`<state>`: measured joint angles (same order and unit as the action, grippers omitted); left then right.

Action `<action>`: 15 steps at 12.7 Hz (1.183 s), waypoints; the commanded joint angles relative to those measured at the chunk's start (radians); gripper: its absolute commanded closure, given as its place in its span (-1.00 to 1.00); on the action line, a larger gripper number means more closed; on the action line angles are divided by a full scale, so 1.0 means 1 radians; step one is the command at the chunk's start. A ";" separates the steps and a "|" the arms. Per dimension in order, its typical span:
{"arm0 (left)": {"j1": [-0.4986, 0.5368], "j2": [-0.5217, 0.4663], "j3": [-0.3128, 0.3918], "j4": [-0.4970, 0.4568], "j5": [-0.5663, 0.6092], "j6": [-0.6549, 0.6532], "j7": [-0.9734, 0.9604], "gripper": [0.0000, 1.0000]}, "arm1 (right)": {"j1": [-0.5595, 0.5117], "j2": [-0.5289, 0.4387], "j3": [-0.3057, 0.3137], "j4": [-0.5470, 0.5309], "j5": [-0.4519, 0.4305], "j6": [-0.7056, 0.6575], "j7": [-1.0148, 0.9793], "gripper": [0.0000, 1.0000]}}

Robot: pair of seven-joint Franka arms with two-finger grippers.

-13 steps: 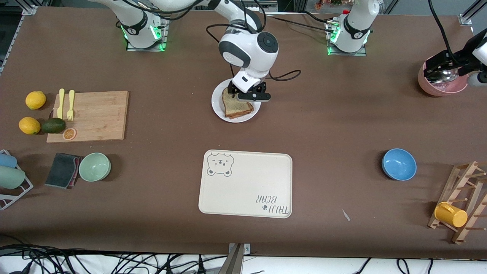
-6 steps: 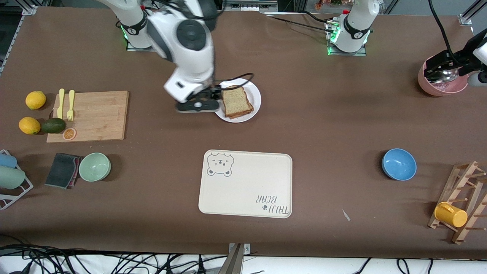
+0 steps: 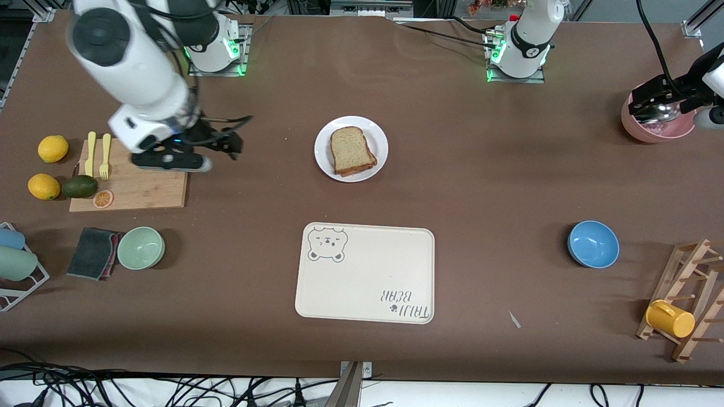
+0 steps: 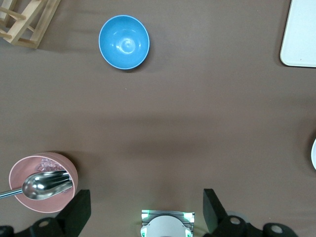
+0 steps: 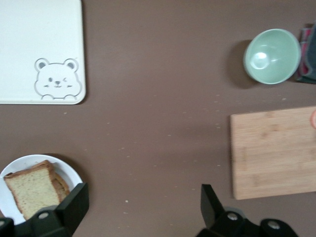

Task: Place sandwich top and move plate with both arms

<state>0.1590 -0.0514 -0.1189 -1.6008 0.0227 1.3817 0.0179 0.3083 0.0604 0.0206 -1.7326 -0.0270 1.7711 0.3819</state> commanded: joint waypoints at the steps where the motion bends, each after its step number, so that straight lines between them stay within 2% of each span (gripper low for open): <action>1: 0.011 0.027 -0.002 0.019 -0.032 0.002 0.010 -1.00 | -0.102 -0.076 -0.010 -0.039 0.024 -0.021 -0.118 -0.99; 3: 0.008 0.027 -0.005 0.019 -0.030 0.003 0.011 -1.00 | -0.144 -0.077 -0.036 -0.022 0.012 -0.025 -0.123 -0.99; 5: 0.011 0.025 -0.008 0.018 -0.029 -0.004 0.013 -1.00 | -0.150 -0.080 -0.108 -0.001 0.025 -0.076 -0.127 -0.99; 8: 0.011 0.025 -0.008 0.018 -0.024 -0.003 0.013 -1.00 | -0.173 -0.097 -0.125 0.070 0.025 -0.180 -0.130 -0.99; 12: -0.018 0.059 -0.002 0.025 -0.021 0.013 0.013 -1.00 | -0.207 -0.094 -0.130 0.094 0.022 -0.190 -0.213 -1.00; 13: -0.059 0.071 0.024 0.033 -0.017 0.016 0.013 -1.00 | -0.202 -0.091 -0.130 0.099 0.024 -0.185 -0.212 -1.00; 14: -0.128 0.093 0.098 0.036 -0.012 0.016 0.013 -1.00 | -0.201 -0.090 -0.127 0.099 0.022 -0.177 -0.212 -1.00; 15: -0.134 0.100 0.113 0.033 -0.023 0.017 0.013 -1.00 | -0.202 -0.090 -0.125 0.099 0.021 -0.177 -0.213 -1.00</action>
<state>0.0755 0.0095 -0.0669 -1.6002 0.0222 1.4019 0.0198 0.1113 -0.0342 -0.1110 -1.6534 -0.0222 1.5979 0.1849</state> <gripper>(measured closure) 0.000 0.000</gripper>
